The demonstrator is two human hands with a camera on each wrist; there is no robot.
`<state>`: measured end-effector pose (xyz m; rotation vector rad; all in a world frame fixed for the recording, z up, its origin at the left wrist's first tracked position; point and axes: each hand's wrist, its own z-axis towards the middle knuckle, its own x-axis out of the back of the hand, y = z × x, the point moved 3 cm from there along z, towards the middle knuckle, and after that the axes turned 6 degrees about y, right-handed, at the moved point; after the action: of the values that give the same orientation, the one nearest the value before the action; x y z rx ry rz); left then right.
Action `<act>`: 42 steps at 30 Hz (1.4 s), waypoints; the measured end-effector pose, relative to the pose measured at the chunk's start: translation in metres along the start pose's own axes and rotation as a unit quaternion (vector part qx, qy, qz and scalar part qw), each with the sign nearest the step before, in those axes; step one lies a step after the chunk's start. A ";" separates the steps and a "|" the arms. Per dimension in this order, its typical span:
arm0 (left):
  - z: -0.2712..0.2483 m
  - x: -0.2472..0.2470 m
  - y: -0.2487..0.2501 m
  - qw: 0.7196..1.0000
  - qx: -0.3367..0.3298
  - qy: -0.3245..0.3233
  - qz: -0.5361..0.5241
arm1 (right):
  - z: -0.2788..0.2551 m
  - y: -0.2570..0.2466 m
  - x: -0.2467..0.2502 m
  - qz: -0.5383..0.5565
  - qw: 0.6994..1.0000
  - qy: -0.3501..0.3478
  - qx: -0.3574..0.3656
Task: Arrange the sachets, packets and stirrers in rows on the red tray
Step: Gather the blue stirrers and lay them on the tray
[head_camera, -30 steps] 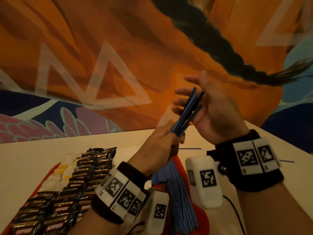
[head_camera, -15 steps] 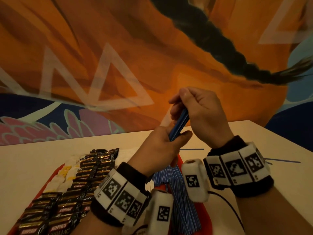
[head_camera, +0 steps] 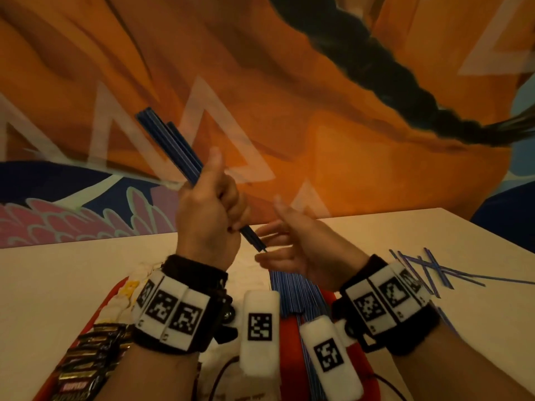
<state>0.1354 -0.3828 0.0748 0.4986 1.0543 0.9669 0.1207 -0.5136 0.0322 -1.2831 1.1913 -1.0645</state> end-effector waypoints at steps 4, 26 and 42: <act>0.001 0.000 -0.010 1.000 -0.007 -0.006 0.027 | 0.002 0.006 -0.006 0.092 0.995 -0.040 -0.027; -0.008 -0.009 -0.040 0.831 -0.124 -0.179 0.512 | -0.041 -0.072 0.062 -0.159 0.881 0.204 0.395; -0.010 -0.007 -0.043 0.936 0.073 -0.172 0.298 | -0.039 -0.071 0.060 -0.220 0.856 0.245 0.399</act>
<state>0.1435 -0.4117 0.0418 1.1130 0.6614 1.2743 0.0941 -0.5804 0.1027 -0.6237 0.6403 -2.0456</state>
